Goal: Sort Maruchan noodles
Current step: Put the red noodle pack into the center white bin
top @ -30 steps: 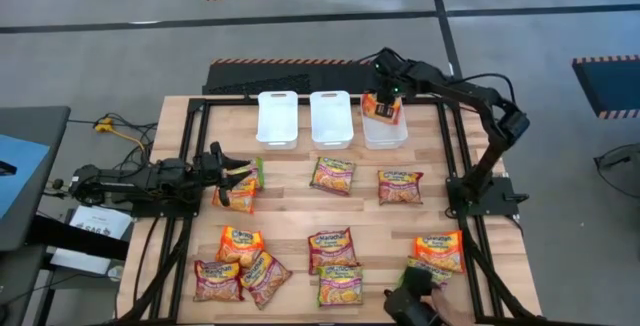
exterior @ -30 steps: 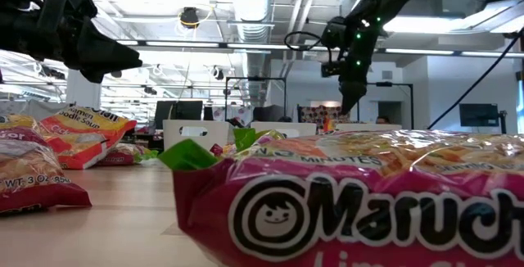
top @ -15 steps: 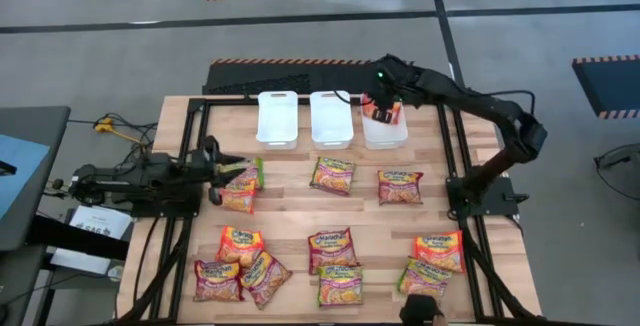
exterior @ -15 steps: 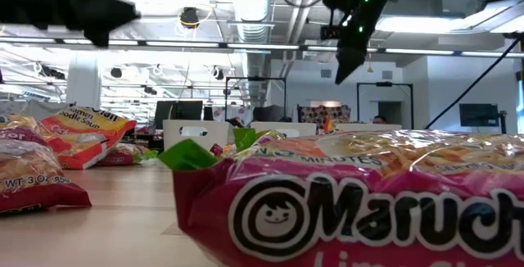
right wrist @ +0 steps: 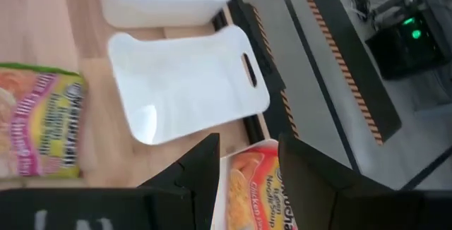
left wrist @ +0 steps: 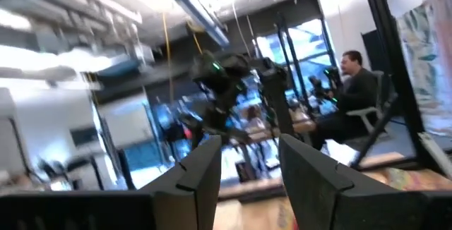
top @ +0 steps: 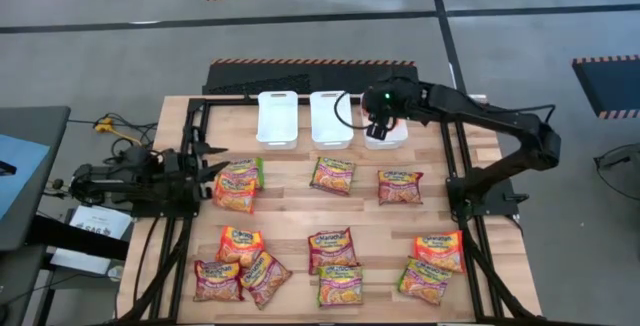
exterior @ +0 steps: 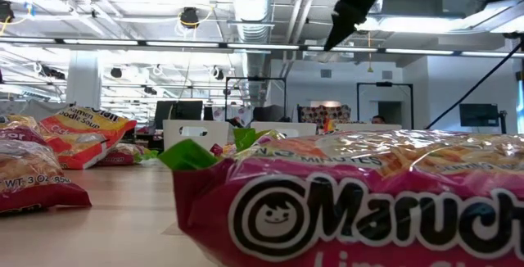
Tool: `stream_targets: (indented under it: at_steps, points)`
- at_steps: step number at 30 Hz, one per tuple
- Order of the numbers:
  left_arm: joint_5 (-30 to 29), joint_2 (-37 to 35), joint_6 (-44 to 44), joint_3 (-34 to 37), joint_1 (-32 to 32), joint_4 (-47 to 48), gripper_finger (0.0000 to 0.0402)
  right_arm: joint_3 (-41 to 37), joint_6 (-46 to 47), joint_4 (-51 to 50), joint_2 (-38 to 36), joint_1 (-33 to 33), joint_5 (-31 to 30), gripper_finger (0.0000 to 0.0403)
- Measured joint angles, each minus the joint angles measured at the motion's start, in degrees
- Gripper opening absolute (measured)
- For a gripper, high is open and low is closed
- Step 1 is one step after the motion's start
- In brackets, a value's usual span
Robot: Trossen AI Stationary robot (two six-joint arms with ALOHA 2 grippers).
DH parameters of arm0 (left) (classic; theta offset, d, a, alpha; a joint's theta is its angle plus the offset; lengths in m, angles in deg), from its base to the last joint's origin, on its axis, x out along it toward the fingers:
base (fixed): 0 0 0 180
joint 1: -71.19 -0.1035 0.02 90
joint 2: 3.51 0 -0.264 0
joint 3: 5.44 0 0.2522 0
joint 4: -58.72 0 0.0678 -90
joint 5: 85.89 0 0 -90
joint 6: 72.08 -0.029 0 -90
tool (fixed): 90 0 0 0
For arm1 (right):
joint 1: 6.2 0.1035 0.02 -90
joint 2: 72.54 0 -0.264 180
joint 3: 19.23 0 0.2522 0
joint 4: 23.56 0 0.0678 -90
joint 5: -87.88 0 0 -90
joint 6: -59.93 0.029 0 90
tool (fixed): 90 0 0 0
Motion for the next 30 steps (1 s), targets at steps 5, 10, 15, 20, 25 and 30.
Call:
stream_targets:
  at_steps: [5, 10, 15, 20, 25, 30]
  points:
    - [3.7, 0.0, -7.1, 0.0, 0.0, -9.2, 0.0154, 0.0, 3.7, 0.0, -0.4, 4.5, -3.9, 0.0170]
    - [3.9, 0.0, -0.6, -0.1, 0.0, -16.0, 0.0164, 0.0, 4.3, 0.0, -0.3, 8.1, -4.0, 0.0170]
    - [-1.2, 0.4, 14.2, -1.7, 0.0, -13.7, 0.0164, 0.0, 5.2, 0.6, -0.1, 11.5, -4.0, 0.0170]
    - [-5.0, 3.9, 31.3, -8.7, 0.0, 5.4, 0.0165, 0.0, 7.5, 0.5, -0.1, 14.2, -4.0, 0.0170]
    - [-3.8, 11.2, 44.2, -17.4, 0.0, 25.0, 0.0165, 0.0, 12.0, 0.3, -0.1, 15.9, -3.9, 0.0170]
    - [4.0, 18.8, 52.2, -22.9, 0.0, 36.9, 0.0165, 0.0, 17.4, -0.2, -0.1, 17.8, -3.9, 0.0170]
